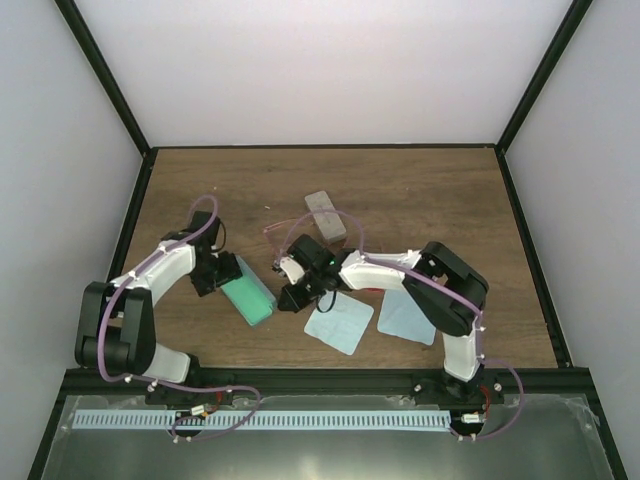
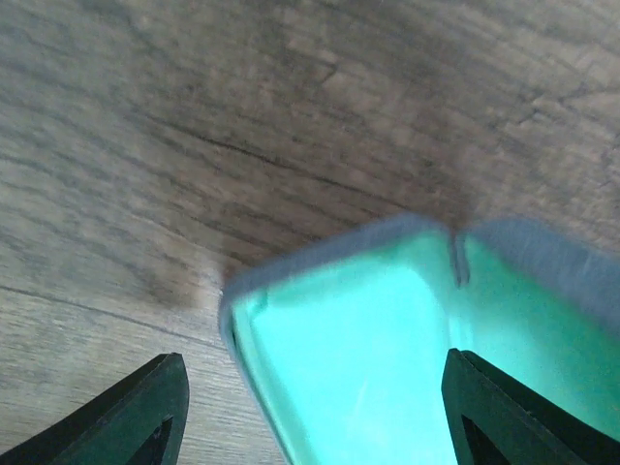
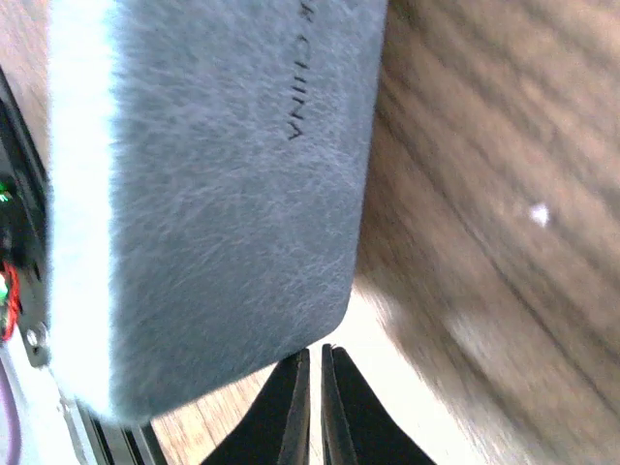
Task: Organize the sunglasses
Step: Adjust the sunglasses case at the center of the board.
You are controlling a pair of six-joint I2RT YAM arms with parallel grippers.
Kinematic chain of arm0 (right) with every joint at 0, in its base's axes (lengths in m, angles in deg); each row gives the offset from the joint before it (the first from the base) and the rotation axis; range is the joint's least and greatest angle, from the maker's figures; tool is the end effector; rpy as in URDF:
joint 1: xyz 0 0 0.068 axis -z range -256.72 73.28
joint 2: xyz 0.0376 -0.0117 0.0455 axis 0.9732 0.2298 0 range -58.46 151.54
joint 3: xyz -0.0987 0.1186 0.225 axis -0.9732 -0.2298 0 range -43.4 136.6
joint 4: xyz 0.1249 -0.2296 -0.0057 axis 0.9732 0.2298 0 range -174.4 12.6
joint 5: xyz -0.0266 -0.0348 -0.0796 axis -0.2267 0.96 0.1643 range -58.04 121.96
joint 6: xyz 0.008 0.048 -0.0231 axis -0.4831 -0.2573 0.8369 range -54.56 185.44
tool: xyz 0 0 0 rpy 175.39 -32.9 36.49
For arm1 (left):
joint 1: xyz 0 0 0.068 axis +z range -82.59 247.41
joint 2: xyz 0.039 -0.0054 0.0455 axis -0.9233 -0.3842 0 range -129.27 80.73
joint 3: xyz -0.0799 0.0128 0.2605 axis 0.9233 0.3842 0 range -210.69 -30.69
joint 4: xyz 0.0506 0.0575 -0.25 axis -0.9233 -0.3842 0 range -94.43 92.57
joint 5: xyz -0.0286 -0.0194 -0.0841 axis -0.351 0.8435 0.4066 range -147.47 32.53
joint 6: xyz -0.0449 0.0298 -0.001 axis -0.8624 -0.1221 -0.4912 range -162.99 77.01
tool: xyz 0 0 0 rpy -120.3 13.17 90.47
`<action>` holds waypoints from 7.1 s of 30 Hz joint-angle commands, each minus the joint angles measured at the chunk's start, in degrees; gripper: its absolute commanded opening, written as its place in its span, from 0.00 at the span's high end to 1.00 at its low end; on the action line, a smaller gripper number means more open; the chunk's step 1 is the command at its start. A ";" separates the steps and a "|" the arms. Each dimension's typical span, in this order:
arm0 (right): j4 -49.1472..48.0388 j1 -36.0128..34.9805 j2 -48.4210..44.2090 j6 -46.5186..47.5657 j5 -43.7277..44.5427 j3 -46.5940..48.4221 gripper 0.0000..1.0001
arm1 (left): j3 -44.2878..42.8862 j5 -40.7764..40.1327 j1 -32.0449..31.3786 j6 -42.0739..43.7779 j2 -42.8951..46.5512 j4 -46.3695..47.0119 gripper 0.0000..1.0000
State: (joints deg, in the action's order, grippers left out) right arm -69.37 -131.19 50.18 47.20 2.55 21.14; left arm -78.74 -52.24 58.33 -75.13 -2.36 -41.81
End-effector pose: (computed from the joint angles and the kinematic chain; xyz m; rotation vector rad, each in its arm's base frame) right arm 0.2042 0.3161 0.1462 -1.0704 2.6152 1.0569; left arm 0.2398 -0.0416 0.1764 -0.5858 2.9348 -0.2256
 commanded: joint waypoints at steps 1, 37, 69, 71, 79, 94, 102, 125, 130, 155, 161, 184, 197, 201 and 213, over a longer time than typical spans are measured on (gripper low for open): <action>-0.95 -0.02 1.25 -1.19 0.48 6.82 0.95 | 2.42 2.56 0.20 -0.46 2.45 1.18 0.27; 9.17 -9.30 -6.39 5.23 6.07 14.66 0.93 | 5.33 0.22 0.98 -7.24 3.85 8.65 0.96; 5.60 -9.12 13.20 4.50 25.94 20.51 0.99 | 9.02 -1.85 1.00 -7.55 0.48 11.28 0.96; 5.93 -8.29 13.63 4.12 27.06 21.78 0.98 | 9.54 -1.33 0.95 -7.56 1.37 11.23 0.96; 7.34 -6.81 14.29 3.85 28.77 26.36 0.90 | 10.70 1.19 0.95 -10.61 6.22 10.37 0.93; 4.46 -6.91 3.62 -1.74 24.99 16.21 0.67 | 7.43 -4.57 1.00 -8.25 11.09 3.76 0.59; 4.35 -7.21 7.38 -6.19 24.03 20.11 0.54 | 6.32 -7.07 1.00 -8.11 10.85 2.28 0.51; 9.79 -7.09 16.92 -10.62 29.69 28.17 0.75 | 3.08 -11.73 1.46 -3.92 8.18 -0.26 0.49; 10.73 -5.93 18.05 -9.96 31.51 30.38 0.80 | 3.99 -12.26 1.52 -3.79 8.73 -0.44 0.49; 5.99 -1.15 3.99 -7.19 28.18 18.21 0.75 | 7.31 -6.75 1.52 -5.92 14.05 1.36 0.49; 3.09 -2.50 4.63 -5.45 19.59 16.51 0.76 | 11.11 -4.20 1.49 -8.94 17.67 3.35 0.50; 2.44 -4.64 23.33 -6.98 7.07 34.15 0.76 | 7.85 -4.36 1.52 -6.59 16.31 0.01 0.50; 4.89 -4.21 26.48 -5.69 9.36 41.97 0.75 | 7.71 -5.21 1.58 -6.61 18.69 -1.67 0.49; 3.53 -3.94 19.25 -4.49 12.26 35.54 0.75 | 8.24 -3.70 1.46 -7.53 20.32 -0.17 0.49; 1.46 2.79 -9.60 -9.51 24.20 4.85 0.72 | 9.93 -1.70 -12.61 -16.38 20.50 11.44 0.46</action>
State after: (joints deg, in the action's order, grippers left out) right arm -67.34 -131.52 47.45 40.75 21.08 31.95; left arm -68.34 -53.31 52.60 -87.94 21.13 -35.54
